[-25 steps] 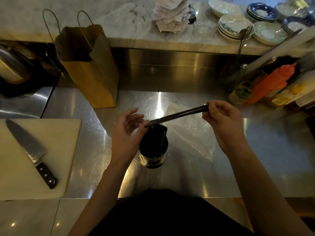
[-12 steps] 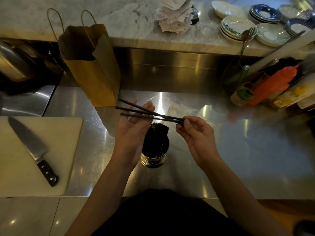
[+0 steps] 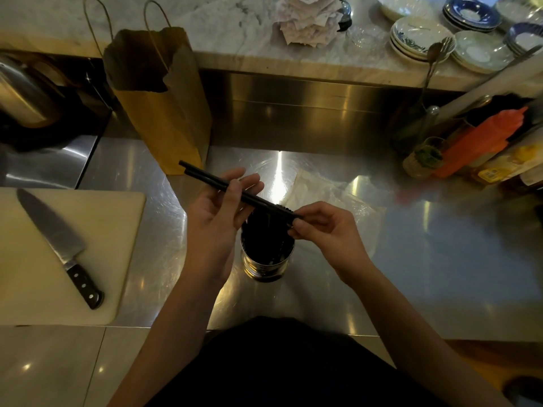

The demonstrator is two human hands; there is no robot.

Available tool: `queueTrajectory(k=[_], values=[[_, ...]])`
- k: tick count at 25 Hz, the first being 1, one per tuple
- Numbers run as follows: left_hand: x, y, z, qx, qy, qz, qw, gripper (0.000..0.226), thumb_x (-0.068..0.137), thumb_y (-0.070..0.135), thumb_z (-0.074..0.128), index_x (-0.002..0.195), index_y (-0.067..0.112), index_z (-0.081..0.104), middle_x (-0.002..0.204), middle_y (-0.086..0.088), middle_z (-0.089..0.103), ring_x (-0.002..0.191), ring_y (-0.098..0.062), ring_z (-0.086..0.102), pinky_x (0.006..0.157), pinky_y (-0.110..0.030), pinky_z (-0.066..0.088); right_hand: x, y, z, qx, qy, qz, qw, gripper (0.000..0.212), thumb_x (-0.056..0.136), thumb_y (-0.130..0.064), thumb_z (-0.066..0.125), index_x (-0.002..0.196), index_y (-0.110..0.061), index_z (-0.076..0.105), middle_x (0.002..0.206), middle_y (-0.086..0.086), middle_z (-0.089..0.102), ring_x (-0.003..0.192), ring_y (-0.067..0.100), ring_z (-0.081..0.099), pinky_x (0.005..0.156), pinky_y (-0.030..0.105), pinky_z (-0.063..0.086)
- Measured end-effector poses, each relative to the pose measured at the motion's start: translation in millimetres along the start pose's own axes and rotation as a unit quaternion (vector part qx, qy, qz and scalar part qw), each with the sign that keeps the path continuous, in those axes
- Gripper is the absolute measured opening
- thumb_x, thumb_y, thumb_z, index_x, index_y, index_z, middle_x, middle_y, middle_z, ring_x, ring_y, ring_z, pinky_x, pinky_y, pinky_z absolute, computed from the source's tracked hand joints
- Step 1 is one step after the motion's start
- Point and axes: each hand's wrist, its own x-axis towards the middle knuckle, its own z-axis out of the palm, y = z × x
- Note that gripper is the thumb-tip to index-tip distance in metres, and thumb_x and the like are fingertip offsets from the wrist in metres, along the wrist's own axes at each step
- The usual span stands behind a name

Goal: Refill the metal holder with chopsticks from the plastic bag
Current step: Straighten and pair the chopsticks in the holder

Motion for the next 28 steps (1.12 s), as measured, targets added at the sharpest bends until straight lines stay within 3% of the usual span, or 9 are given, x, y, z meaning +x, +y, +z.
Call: queueTrajectory(k=[4, 8, 11, 17, 22, 28], values=[[-3, 0, -12, 0.082, 0.0, 0.041, 0.996, 0.016, 0.095, 0.015, 0.052, 0.103, 0.013, 0.066, 0.102, -0.008, 0.074, 0.1, -0.025, 0.071, 0.087, -0.036, 0.057, -1, 0, -4, -0.094, -0.043, -0.024, 0.994, 0.014, 0.084, 0.0, 0.069, 0.098, -0.004, 0.072, 0.088, 0.008, 0.075, 0.084, 0.018, 0.073, 0.079, 0.027, 0.057], [-5, -6, -25, 0.161, -0.01, 0.043, 0.986, 0.017, 0.094, 0.009, 0.056, 0.103, 0.016, 0.069, 0.097, -0.004, 0.076, 0.097, -0.02, 0.072, 0.088, -0.036, 0.057, 7, 0, -7, -0.211, 0.025, -0.056, 0.976, 0.013, 0.087, -0.014, 0.069, 0.1, -0.017, 0.071, 0.091, -0.008, 0.072, 0.083, 0.006, 0.067, 0.074, 0.018, 0.054], [-6, -19, -27, 0.218, -0.022, 0.017, 0.976, 0.021, 0.091, 0.007, 0.061, 0.1, 0.023, 0.07, 0.096, 0.002, 0.076, 0.097, -0.011, 0.071, 0.093, -0.033, 0.055, 18, 4, -5, -0.293, 0.037, -0.064, 0.953, 0.02, 0.087, -0.025, 0.069, 0.107, -0.026, 0.066, 0.097, -0.009, 0.067, 0.085, 0.004, 0.063, 0.072, 0.015, 0.053], [-9, -45, -30, 0.326, -0.067, 0.013, 0.943, 0.037, 0.087, 0.003, 0.067, 0.117, 0.024, 0.064, 0.105, 0.003, 0.074, 0.102, -0.004, 0.068, 0.096, -0.028, 0.052, 38, 5, 9, -0.42, -0.026, -0.106, 0.901, 0.029, 0.089, -0.031, 0.065, 0.118, -0.027, 0.064, 0.106, -0.006, 0.064, 0.092, 0.006, 0.06, 0.082, 0.025, 0.051], [-9, -48, -35, 0.353, -0.051, 0.052, 0.933, 0.038, 0.089, 0.005, 0.065, 0.124, 0.019, 0.062, 0.104, 0.005, 0.073, 0.1, -0.002, 0.068, 0.092, -0.02, 0.052, 47, -1, 15, -0.466, -0.052, -0.121, 0.875, 0.021, 0.09, -0.027, 0.063, 0.11, -0.023, 0.068, 0.1, -0.003, 0.07, 0.089, 0.012, 0.064, 0.081, 0.035, 0.055], [-9, -53, -36, 0.389, -0.043, 0.099, 0.915, 0.026, 0.089, 0.003, 0.064, 0.109, 0.018, 0.072, 0.1, 0.009, 0.073, 0.097, -0.001, 0.067, 0.087, -0.014, 0.051, 51, -2, 14, -0.464, -0.054, -0.093, 0.88, 0.012, 0.088, -0.021, 0.066, 0.099, -0.02, 0.071, 0.092, -0.002, 0.073, 0.081, 0.009, 0.064, 0.077, 0.022, 0.052]])
